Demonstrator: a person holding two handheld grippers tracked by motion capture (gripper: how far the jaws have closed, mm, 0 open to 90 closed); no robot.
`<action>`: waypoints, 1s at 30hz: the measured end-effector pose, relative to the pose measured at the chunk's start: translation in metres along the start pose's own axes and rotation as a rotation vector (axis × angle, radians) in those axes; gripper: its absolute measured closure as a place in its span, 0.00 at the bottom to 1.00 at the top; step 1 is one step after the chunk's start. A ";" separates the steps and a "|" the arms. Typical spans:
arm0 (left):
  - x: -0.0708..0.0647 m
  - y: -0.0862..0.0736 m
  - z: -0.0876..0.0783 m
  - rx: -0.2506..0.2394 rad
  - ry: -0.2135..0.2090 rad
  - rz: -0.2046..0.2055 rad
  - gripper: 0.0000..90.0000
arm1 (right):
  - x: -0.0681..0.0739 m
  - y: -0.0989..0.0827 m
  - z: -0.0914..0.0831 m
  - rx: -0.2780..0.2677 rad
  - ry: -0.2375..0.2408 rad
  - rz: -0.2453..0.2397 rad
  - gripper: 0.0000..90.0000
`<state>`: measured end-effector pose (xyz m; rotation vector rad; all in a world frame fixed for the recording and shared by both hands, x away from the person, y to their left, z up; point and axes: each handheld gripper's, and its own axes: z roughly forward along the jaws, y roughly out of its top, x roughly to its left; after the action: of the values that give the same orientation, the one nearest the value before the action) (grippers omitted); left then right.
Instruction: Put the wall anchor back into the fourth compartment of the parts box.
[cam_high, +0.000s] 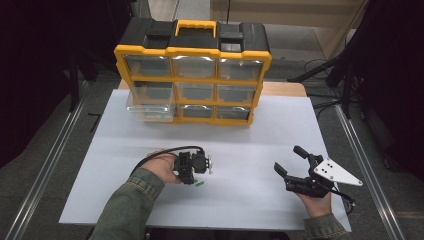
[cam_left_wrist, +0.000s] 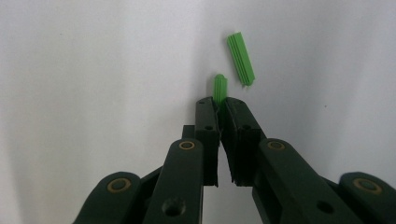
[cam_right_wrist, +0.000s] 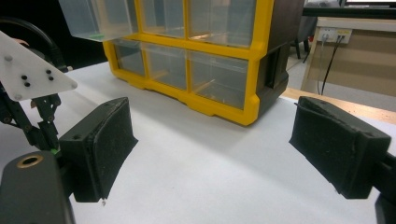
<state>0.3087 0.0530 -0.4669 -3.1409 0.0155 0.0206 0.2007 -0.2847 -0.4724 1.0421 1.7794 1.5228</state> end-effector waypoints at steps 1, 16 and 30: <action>-0.003 0.000 -0.006 -0.032 -0.017 -0.004 0.94 | 0.000 0.000 0.000 0.000 0.000 -0.001 0.15; 0.007 -0.014 -0.086 -0.030 0.047 -0.033 0.94 | 0.001 0.000 0.001 0.002 0.007 -0.004 0.15; 0.033 -0.037 -0.187 -0.084 0.129 -0.104 0.94 | 0.001 -0.001 0.002 0.007 0.008 -0.001 0.15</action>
<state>0.3443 0.0898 -0.2806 -3.2158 -0.1532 -0.1856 0.2016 -0.2828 -0.4733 1.0389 1.7918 1.5235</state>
